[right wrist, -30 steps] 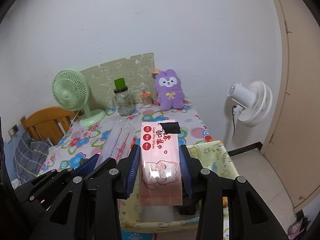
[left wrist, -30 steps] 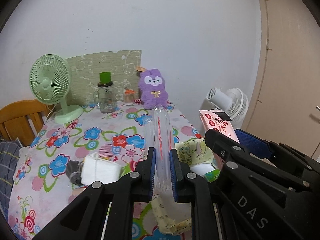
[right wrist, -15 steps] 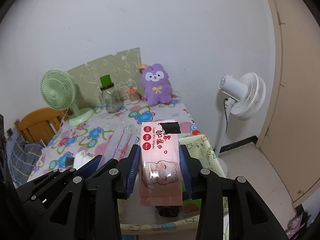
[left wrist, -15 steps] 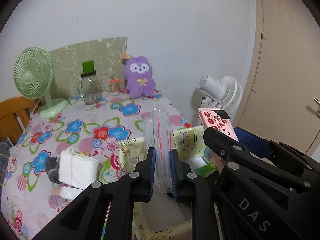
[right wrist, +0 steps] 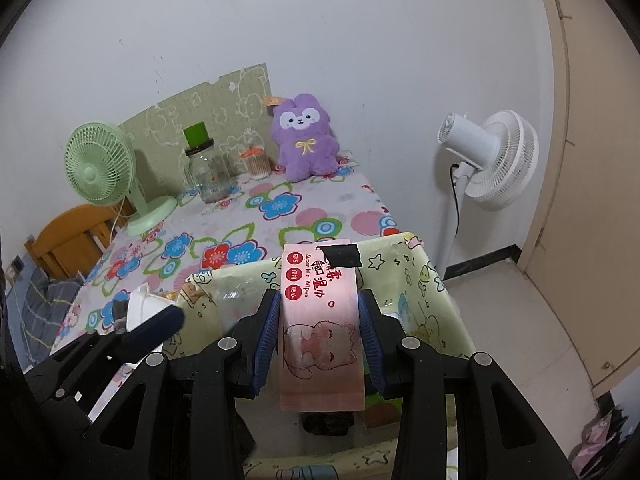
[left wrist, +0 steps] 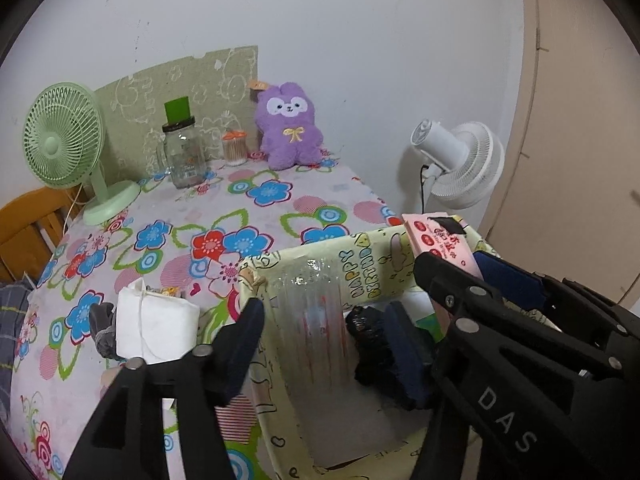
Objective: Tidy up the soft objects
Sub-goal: 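Open the left tool over the box while the right tool releases the wipes pack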
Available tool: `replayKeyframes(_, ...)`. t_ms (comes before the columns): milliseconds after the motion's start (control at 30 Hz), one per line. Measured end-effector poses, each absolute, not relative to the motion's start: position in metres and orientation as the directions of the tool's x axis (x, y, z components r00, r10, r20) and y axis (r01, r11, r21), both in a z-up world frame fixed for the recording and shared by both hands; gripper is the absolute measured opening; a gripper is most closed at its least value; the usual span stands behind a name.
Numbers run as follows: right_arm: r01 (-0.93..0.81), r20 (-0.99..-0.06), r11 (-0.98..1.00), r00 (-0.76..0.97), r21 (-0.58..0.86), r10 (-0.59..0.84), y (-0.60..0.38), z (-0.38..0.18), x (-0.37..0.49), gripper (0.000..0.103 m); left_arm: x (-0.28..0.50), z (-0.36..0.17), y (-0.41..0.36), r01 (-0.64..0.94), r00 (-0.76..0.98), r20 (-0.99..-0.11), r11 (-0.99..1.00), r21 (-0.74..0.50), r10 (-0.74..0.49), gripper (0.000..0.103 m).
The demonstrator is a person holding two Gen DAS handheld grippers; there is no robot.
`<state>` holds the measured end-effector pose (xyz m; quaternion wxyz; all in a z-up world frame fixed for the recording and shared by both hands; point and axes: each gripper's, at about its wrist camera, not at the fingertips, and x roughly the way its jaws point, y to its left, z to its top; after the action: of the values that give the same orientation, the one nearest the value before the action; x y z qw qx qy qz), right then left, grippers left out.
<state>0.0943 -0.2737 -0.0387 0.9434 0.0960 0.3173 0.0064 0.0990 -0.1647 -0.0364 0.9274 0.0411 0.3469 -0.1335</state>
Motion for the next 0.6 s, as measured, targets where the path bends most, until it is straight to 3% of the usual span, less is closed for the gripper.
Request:
replayKeyframes(67, 0.043, -0.596, 0.981, 0.799, 0.187, 0.079, -0.273, -0.039, 0.097, 0.043, 0.101, -0.036, -0.164, 0.278, 0.722, -0.656, 0.96, -0.017, -0.221, 0.068)
replayKeyframes(133, 0.04, -0.595, 0.981, 0.8, 0.187, 0.081, -0.273, -0.04, 0.101, 0.043, 0.103, -0.035, -0.164, 0.262, 0.726, -0.659, 0.965, 0.001, -0.197, 0.078)
replayKeyframes(500, -0.001, -0.614, 0.979, 0.779, 0.203, 0.128, -0.266, -0.046, 0.119, 0.046, 0.112, -0.038, -0.166, 0.279, 0.712, -0.675, 0.96, 0.018, -0.195, 0.081)
replayKeyframes(567, -0.003, -0.61, 0.978, 0.782, 0.208, 0.132, -0.266, -0.046, 0.119, 0.063, 0.112, -0.037, -0.165, 0.286, 0.712, -0.672, 0.958, 0.012, -0.204, 0.082)
replayKeyframes(600, -0.001, -0.606, 0.977, 0.785, 0.213, 0.133, -0.266, -0.046, 0.118, 0.066, 0.111, -0.037, -0.165, 0.288, 0.712, -0.671, 0.958, 0.011, -0.207, 0.083)
